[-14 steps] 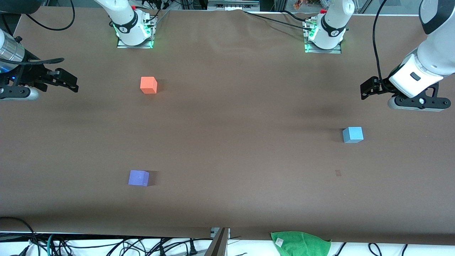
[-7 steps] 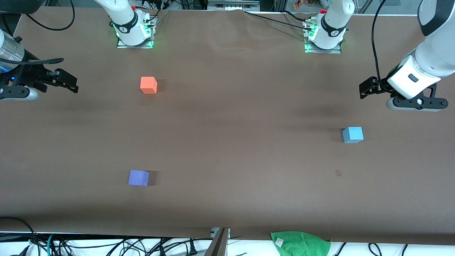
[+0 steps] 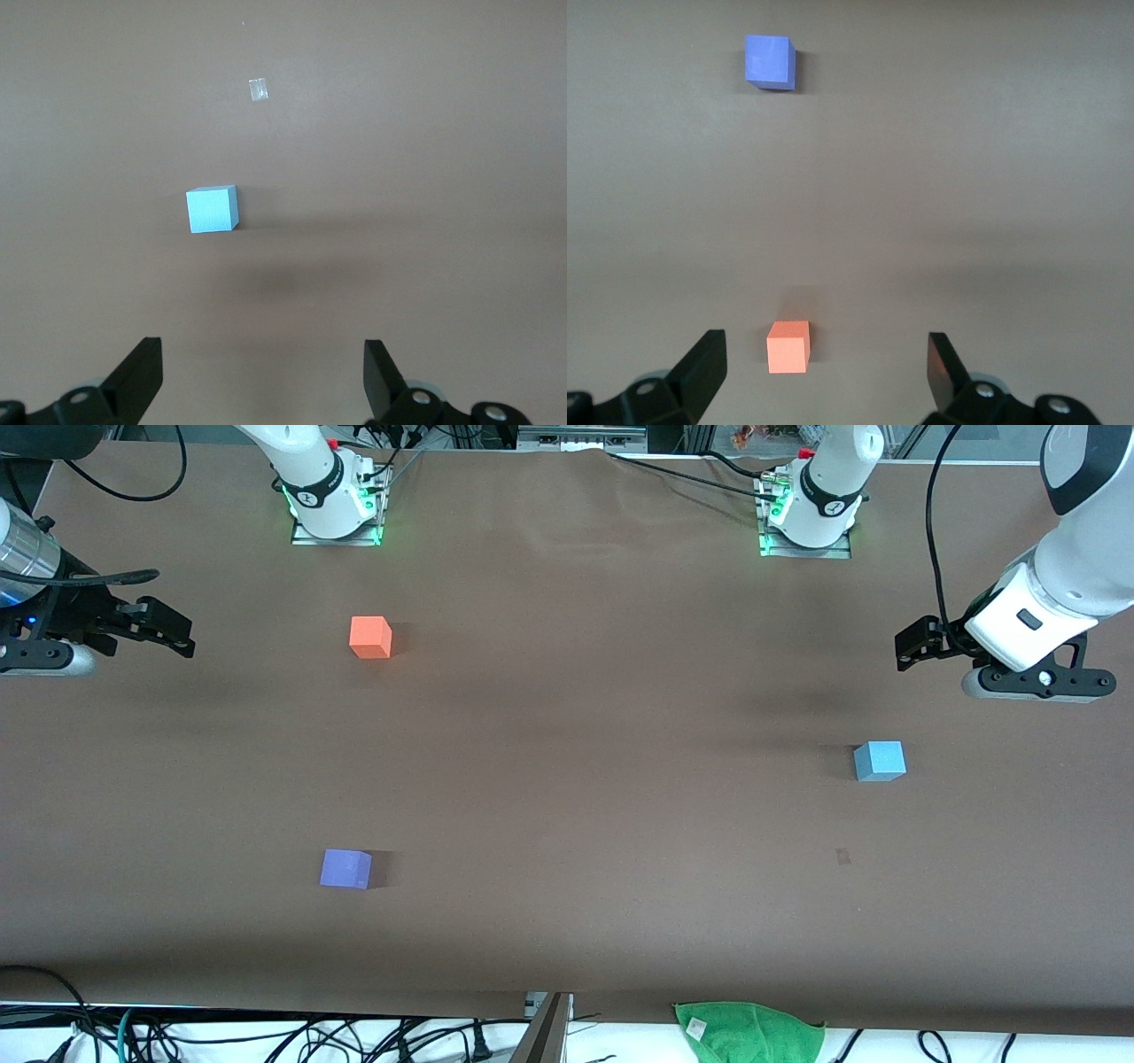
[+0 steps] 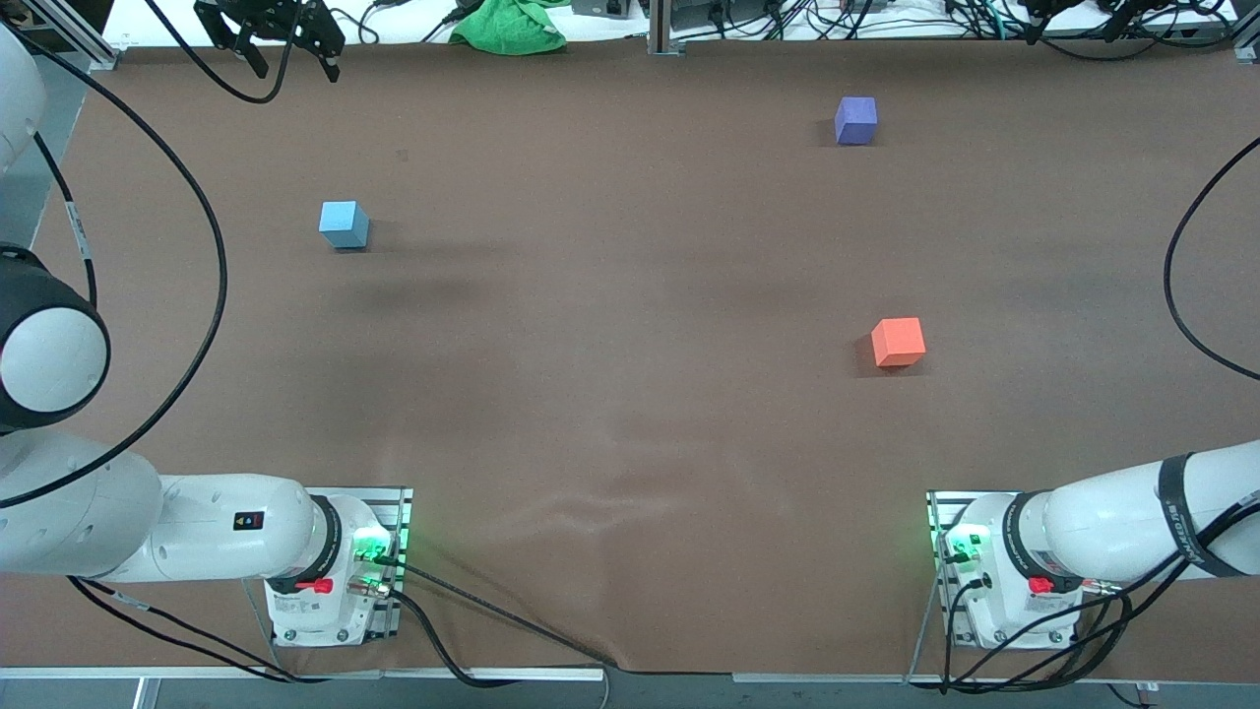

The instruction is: Place blue block between orange and purple blocks

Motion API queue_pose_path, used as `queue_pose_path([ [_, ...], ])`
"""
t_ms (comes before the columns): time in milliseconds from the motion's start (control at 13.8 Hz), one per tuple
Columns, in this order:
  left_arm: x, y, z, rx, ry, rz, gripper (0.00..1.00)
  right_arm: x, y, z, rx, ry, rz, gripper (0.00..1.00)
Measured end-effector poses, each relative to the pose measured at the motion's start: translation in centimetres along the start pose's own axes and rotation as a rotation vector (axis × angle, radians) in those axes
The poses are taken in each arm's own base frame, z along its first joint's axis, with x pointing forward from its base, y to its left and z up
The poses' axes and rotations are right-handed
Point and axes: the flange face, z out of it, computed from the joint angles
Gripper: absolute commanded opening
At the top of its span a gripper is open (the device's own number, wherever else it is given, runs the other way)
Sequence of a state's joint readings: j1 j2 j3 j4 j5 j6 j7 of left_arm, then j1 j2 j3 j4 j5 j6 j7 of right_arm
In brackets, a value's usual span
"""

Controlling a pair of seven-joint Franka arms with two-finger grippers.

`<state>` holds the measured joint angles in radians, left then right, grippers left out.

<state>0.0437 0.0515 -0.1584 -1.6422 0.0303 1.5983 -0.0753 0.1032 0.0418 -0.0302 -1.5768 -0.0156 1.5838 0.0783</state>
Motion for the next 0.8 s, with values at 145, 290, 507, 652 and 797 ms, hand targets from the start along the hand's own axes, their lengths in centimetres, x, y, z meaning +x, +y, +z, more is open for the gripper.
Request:
queue_pose_path([
  [145, 0.0, 0.0, 0.0, 0.0, -0.003, 0.0, 1.0, 0.0, 0.0, 0.0, 0.0, 0.0, 0.0, 1.0],
  [290, 0.0, 0.0, 0.1, 0.0, -0.004, 0.0, 1.0, 0.0, 0.0, 0.0, 0.0, 0.0, 0.0, 1.0],
  [507, 0.3, -0.3, 0.8, -0.001, -0.016, -0.005, 1.0, 0.0, 0.0, 0.0, 0.0, 0.0, 0.0, 1.0],
  [652, 1.3, -1.6, 2.5, -0.006, -0.041, -0.027, 1.0, 0.0, 0.0, 0.0, 0.0, 0.0, 0.0, 1.0],
  [797, 3.2, -3.6, 6.2, -0.018, -0.083, -0.057, 1.0, 0.0, 0.0, 0.0, 0.0, 0.0, 0.0, 1.0],
])
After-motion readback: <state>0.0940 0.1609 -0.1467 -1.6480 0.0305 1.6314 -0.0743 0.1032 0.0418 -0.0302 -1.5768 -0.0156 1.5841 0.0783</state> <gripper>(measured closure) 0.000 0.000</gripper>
